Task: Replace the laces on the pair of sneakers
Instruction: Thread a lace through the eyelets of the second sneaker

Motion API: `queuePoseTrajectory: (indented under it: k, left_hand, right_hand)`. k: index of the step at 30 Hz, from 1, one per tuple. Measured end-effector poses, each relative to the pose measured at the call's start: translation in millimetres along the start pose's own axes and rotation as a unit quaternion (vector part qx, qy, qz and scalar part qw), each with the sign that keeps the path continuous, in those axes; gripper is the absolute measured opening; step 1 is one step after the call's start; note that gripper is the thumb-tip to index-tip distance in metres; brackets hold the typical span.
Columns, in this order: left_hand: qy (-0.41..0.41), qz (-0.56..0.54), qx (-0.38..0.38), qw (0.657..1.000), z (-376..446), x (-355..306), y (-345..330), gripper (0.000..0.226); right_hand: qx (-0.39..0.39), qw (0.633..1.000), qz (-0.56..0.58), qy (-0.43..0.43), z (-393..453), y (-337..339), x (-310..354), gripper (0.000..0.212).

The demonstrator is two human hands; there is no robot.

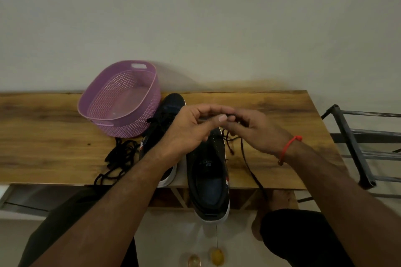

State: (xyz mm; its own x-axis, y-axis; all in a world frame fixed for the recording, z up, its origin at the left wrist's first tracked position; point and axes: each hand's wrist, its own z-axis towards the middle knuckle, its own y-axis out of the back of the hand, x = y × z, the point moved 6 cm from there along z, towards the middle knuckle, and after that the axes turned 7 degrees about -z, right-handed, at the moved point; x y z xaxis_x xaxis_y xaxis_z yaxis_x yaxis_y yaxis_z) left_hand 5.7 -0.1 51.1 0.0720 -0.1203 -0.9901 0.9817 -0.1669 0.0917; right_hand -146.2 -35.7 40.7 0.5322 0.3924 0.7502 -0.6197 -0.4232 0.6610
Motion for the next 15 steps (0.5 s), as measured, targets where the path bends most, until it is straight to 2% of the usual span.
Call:
queuePoseTrajectory:
  k: [2,4,5,7,8,9,10,11,12,13,15]
  left_hand:
    - [-0.006,0.0,0.001,1.0,1.0,-2.5,-2.6,0.028]
    - [-0.015,0.03,-0.016,0.999,3.4,-4.9,1.7,0.031]
    - [-0.007,0.076,-0.026,0.997,4.5,-3.6,6.7,0.032]
    - [0.042,0.208,-0.017,0.977,4.3,5.1,20.3,0.03]
    - [0.074,0.264,-0.006,0.962,2.9,10.6,27.7,0.024]
    - [0.092,0.288,-0.006,0.953,2.1,14.2,34.9,0.017]
    - [0.094,0.288,-0.023,0.953,1.7,14.9,42.1,0.012]
    - [0.082,0.271,-0.054,0.957,1.3,13.1,48.2,0.012]
    - [0.064,0.244,-0.089,0.964,1.0,9.9,52.4,0.014]
    - [0.046,0.216,-0.113,0.969,0.6,6.5,53.4,0.016]
    - [0.027,0.177,-0.101,0.979,-0.4,2.7,43.8,0.017]
  right_hand:
    - [-0.037,0.998,0.057,-0.016,2.7,6.0,-2.7,0.017]
    - [-0.074,0.976,0.189,-0.078,4.5,10.7,-15.3,0.021]
    - [-0.108,0.947,0.279,-0.117,4.6,14.7,-23.1,0.024]
    - [-0.215,0.85,0.443,-0.187,1.2,29.5,-40.3,0.023]
    - [-0.269,0.802,0.489,-0.211,-2.9,37.9,-50.1,0.023]
    - [-0.307,0.769,0.511,-0.229,-7.6,45.5,-58.8,0.022]
    - [-0.323,0.765,0.501,-0.244,-11.4,51.1,-65.6,0.019]
    - [-0.319,0.787,0.462,-0.254,-14.2,54.4,-68.4,0.012]
    - [-0.291,0.83,0.402,-0.253,-14.4,54.1,-66.7,0.011]
    - [-0.251,0.876,0.334,-0.24,-13.3,50.6,-61.6,0.027]
    - [-0.144,0.954,0.198,-0.173,-7.8,36.2,-41.7,0.058]
